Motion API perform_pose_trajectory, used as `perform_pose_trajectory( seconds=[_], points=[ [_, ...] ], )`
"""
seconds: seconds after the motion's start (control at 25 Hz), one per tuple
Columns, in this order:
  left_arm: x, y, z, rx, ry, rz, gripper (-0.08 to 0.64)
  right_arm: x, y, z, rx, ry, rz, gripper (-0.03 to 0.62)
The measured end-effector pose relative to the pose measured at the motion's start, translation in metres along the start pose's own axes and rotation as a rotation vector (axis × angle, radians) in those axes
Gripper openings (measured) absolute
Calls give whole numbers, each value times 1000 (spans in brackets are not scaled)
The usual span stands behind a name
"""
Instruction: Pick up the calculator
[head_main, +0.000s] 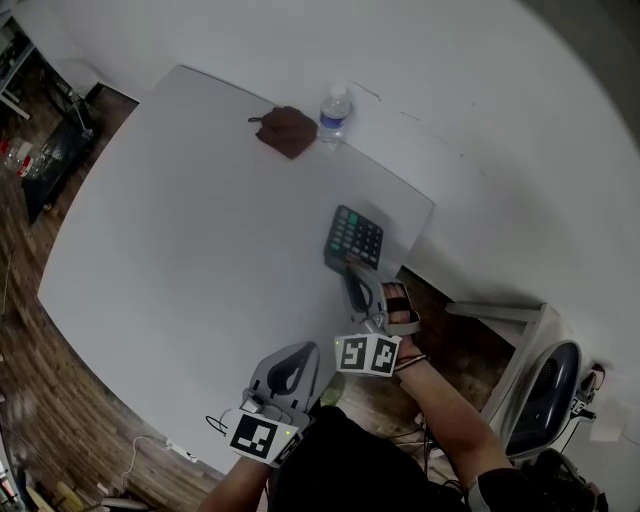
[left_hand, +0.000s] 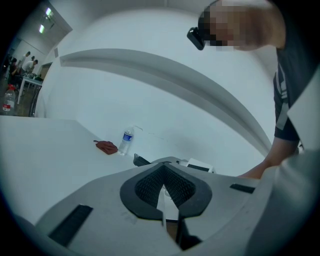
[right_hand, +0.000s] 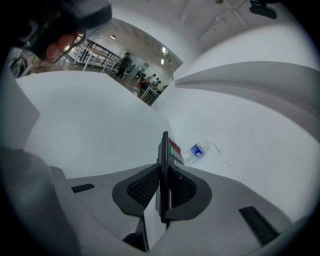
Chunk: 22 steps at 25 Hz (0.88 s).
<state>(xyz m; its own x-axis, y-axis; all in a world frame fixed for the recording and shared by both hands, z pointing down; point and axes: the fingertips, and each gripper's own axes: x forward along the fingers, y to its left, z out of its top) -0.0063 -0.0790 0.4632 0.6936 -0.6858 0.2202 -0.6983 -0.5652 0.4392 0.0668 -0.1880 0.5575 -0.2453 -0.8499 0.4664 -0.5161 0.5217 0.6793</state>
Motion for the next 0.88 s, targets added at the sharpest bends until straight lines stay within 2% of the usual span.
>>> perform_pose_trajectory(
  seconds=[0.48,0.64,0.88],
  points=[
    [-38,-58,68,101,-88,9,5,-154,-72,112,297,-292,-9,55],
    [-49,-92,90,156,-120,-1,5,-207,-94,134,406,-388,-11,55],
    [-62,-134,112,232,-171,-23,5,-271,-113,152,490,-497,-11,55]
  ],
)
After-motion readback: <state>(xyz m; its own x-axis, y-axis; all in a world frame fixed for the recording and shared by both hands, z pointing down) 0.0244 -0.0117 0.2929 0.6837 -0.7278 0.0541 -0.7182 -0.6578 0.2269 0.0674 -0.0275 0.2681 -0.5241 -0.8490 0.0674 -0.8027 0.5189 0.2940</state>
